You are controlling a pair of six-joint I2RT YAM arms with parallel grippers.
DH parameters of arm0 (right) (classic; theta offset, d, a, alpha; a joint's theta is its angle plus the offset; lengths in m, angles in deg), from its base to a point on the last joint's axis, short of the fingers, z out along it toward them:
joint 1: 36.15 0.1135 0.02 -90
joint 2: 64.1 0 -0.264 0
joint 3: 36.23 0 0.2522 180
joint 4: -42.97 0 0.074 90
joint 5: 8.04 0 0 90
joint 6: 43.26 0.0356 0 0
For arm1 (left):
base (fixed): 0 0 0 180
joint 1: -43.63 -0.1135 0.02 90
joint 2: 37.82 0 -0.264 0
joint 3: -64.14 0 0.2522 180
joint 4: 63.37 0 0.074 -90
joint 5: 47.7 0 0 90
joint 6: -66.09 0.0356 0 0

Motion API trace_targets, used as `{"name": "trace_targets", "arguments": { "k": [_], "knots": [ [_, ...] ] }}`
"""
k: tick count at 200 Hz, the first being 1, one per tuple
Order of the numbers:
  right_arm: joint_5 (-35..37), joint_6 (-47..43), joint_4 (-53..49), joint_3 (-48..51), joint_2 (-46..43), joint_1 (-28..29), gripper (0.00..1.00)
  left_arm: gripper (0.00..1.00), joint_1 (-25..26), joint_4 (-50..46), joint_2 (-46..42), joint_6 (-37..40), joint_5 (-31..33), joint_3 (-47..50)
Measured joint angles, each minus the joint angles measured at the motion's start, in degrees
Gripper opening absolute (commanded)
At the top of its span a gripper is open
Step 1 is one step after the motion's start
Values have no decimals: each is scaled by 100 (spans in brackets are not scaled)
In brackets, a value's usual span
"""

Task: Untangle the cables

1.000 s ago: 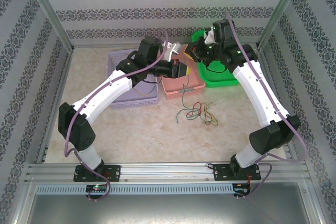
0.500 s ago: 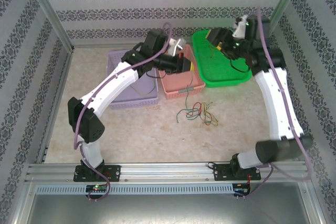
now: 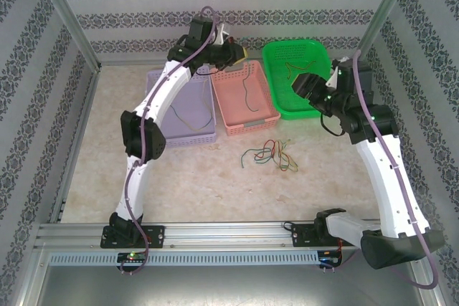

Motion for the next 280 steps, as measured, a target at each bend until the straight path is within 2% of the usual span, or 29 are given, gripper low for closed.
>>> {"name": "trace_targets", "arguments": {
  "k": [42, 77, 105, 125, 135, 163, 227, 260, 280],
  "knots": [
    [22, 17, -28, 205, -74, 42, 65, 0, -111, 114, 957, -404, 68, -2],
    [42, 57, -33, 393, -125, 146, 64, 0, -101, 59, 1307, -719, 201, -7],
    [42, 111, -37, 535, -116, 260, 64, 15, -101, -55, 1390, -903, 243, -101],
    [44, 162, -33, 568, -105, 304, 64, 39, -101, -142, 1390, -977, 240, -181],
    [46, 170, -31, 581, -105, 306, 64, 47, -101, -203, 1390, -951, 243, -245],
    [87, 173, -31, 597, -101, 352, 64, 57, -103, -433, 1373, -992, 348, -413],
    [223, 151, -17, 715, -101, 380, 63, 56, -103, -1401, 754, -809, 918, -424],
    [258, 85, -11, 1027, -109, 380, 60, 54, -79, -1569, -61, -667, 1209, -308],
    [275, 59, -15, 1550, -140, 380, 58, 49, 17, -1631, -695, -474, 1331, 13]
  ]
}}
